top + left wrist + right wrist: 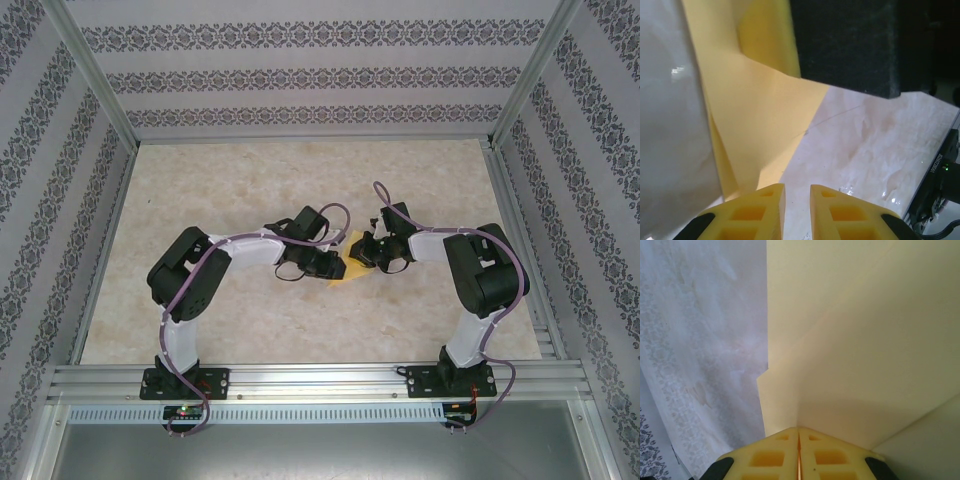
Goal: Fold a paper plane with a square sheet of paper (pick it up from the middle)
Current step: Fourth fold the wing at the center of the table.
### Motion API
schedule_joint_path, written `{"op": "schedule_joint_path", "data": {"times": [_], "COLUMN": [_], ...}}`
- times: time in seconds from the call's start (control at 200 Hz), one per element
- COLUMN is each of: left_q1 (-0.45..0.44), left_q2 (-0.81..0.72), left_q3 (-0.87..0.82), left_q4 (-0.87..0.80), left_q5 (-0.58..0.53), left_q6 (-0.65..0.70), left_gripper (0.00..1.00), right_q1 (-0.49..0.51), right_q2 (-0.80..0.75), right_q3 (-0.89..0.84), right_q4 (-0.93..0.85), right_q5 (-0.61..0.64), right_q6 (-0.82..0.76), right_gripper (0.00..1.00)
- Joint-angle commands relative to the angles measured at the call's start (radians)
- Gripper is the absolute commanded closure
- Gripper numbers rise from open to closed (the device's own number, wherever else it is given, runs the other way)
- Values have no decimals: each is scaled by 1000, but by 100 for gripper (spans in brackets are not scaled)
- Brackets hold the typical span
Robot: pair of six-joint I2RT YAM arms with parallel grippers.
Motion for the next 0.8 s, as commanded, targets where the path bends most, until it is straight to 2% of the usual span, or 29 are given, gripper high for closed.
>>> {"op": "schedule_joint_path", "data": {"times": [0.0,0.245,0.47,0.799], "left_q1": [-19,-19,-19,-6], "left_q2": [1,12,24,23], "left_q3": [-10,9,33,23], "left_q4": [-38,-113,-188,-173], "left_q5": [1,-16,-83,-126], "left_q6": [21,62,103,72], "left_gripper": [79,79,79,79], "right_q1": [-14,-17,-17,-17], "right_q2": [69,77,81,88], "right_q3": [-16,-16,-11,-11], "right_q4": [-82,-88,-101,-104], "right_q5": [132,134,141,143], "right_q6": [-30,-30,-36,-39], "right_gripper": [91,91,91,91]}}
